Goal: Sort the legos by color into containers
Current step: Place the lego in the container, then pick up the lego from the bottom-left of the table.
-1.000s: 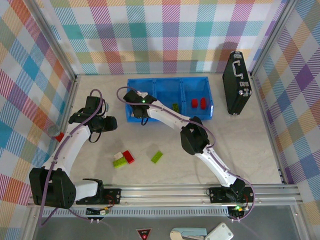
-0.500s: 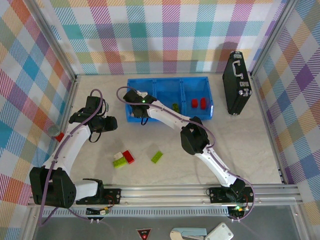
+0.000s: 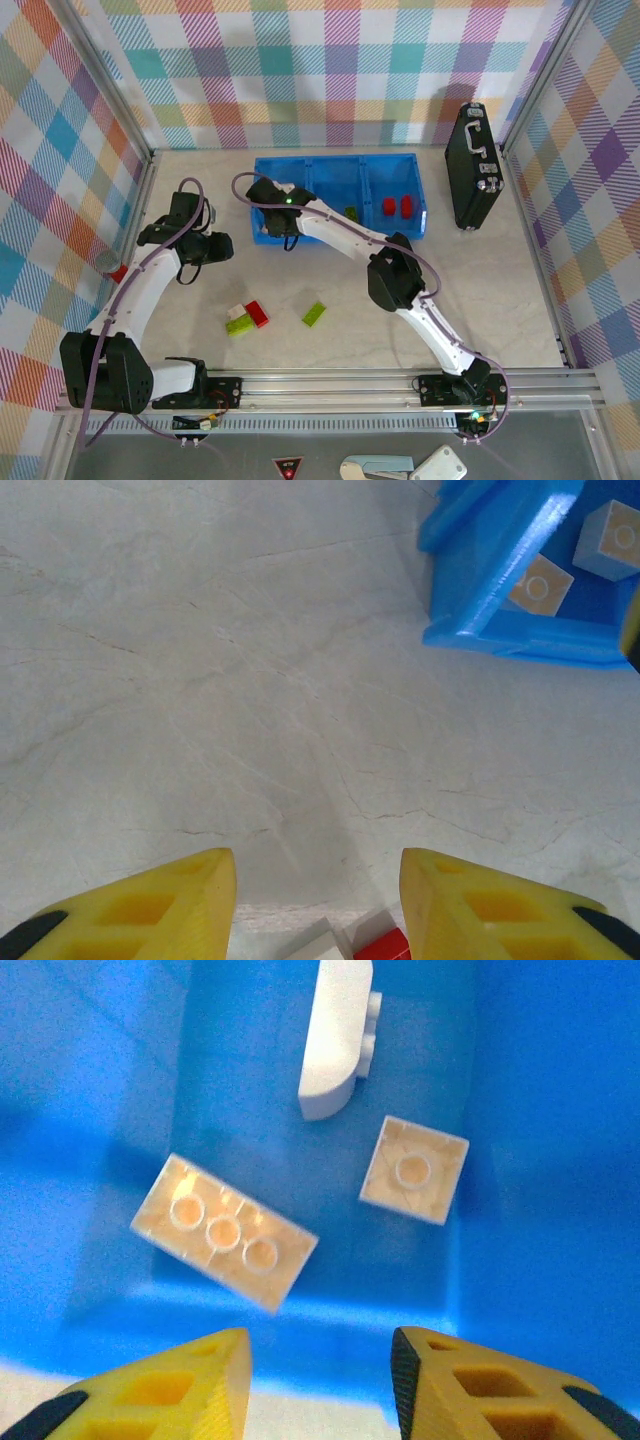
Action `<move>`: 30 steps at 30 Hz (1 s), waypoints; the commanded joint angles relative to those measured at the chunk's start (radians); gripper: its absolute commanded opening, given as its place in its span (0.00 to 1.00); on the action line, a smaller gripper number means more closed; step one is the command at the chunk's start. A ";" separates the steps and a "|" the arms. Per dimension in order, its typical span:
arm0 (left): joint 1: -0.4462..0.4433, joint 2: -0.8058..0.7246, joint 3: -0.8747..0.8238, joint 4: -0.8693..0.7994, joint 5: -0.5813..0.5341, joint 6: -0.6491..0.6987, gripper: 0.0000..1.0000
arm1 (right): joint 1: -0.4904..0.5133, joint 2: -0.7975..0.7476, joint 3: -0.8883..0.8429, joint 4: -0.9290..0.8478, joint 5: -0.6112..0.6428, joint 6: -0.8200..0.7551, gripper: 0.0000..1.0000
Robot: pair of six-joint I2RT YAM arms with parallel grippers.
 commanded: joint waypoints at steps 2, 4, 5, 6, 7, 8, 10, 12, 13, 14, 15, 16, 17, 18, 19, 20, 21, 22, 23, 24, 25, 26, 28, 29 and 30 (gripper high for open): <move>0.052 0.006 -0.003 -0.001 0.044 0.009 0.47 | 0.031 -0.099 -0.058 -0.051 -0.039 -0.017 0.43; 0.073 0.005 -0.003 0.001 0.056 0.007 0.47 | 0.043 -0.123 -0.085 -0.066 -0.058 -0.015 0.42; 0.086 0.004 -0.004 0.003 0.064 0.006 0.47 | 0.050 -0.137 -0.101 -0.070 -0.067 -0.012 0.42; 0.097 0.003 -0.004 0.005 0.071 0.005 0.47 | 0.059 -0.152 -0.119 -0.073 -0.074 -0.012 0.42; 0.109 0.004 -0.004 0.006 0.079 0.004 0.47 | 0.066 -0.164 -0.135 -0.076 -0.078 -0.009 0.43; 0.122 0.003 -0.003 0.009 0.088 0.003 0.47 | 0.079 -0.179 -0.155 -0.076 -0.084 -0.005 0.42; 0.145 0.006 -0.004 0.014 0.108 0.000 0.47 | 0.100 -0.205 -0.195 -0.068 -0.102 0.000 0.42; 0.160 0.007 -0.003 0.016 0.118 -0.002 0.47 | 0.127 -0.226 -0.232 -0.059 -0.139 0.001 0.43; 0.164 0.009 -0.003 0.015 0.119 -0.002 0.47 | 0.137 -0.234 -0.243 -0.058 -0.153 0.003 0.43; 0.168 0.009 -0.004 0.017 0.122 -0.003 0.47 | 0.150 -0.239 -0.255 -0.055 -0.169 0.006 0.43; 0.173 0.011 -0.004 0.016 0.123 -0.003 0.47 | 0.161 -0.245 -0.267 -0.047 -0.189 0.006 0.43; 0.175 0.013 -0.003 0.015 0.127 -0.004 0.47 | 0.171 -0.248 -0.278 -0.040 -0.211 0.006 0.43; 0.180 0.015 -0.002 0.017 0.130 -0.004 0.47 | 0.185 -0.253 -0.292 -0.025 -0.227 0.008 0.43; 0.183 0.017 -0.003 0.019 0.135 -0.005 0.47 | 0.200 -0.254 -0.306 -0.015 -0.236 0.013 0.44; 0.185 0.019 -0.003 0.018 0.137 -0.005 0.47 | 0.212 -0.256 -0.315 -0.004 -0.250 0.014 0.44; 0.188 0.020 -0.003 0.019 0.139 -0.006 0.47 | 0.227 -0.253 -0.322 0.005 -0.267 0.008 0.44; 0.189 0.021 -0.004 0.019 0.143 -0.007 0.47 | 0.239 -0.246 -0.321 0.009 -0.275 0.007 0.44; 0.189 0.022 -0.005 0.019 0.146 -0.008 0.47 | 0.248 -0.240 -0.319 0.011 -0.285 0.005 0.44; 0.189 0.023 -0.006 0.020 0.152 -0.007 0.47 | 0.256 -0.231 -0.317 0.015 -0.304 0.001 0.45; 0.189 0.023 -0.007 0.021 0.156 -0.010 0.47 | 0.264 -0.223 -0.316 0.017 -0.319 -0.005 0.45; 0.189 0.024 -0.007 0.022 0.157 -0.010 0.47 | 0.269 -0.215 -0.314 0.018 -0.327 -0.007 0.46; 0.190 0.026 -0.007 0.023 0.160 -0.010 0.47 | 0.275 -0.206 -0.311 0.020 -0.332 -0.010 0.47; 0.191 0.026 -0.006 0.022 0.161 -0.012 0.47 | 0.281 -0.190 -0.303 0.011 -0.329 -0.014 0.49; 0.191 0.027 -0.006 0.022 0.162 -0.012 0.47 | 0.284 -0.181 -0.298 0.001 -0.321 -0.012 0.51; 0.189 0.026 -0.007 0.023 0.163 -0.012 0.47 | 0.283 -0.173 -0.292 -0.010 -0.315 -0.011 0.53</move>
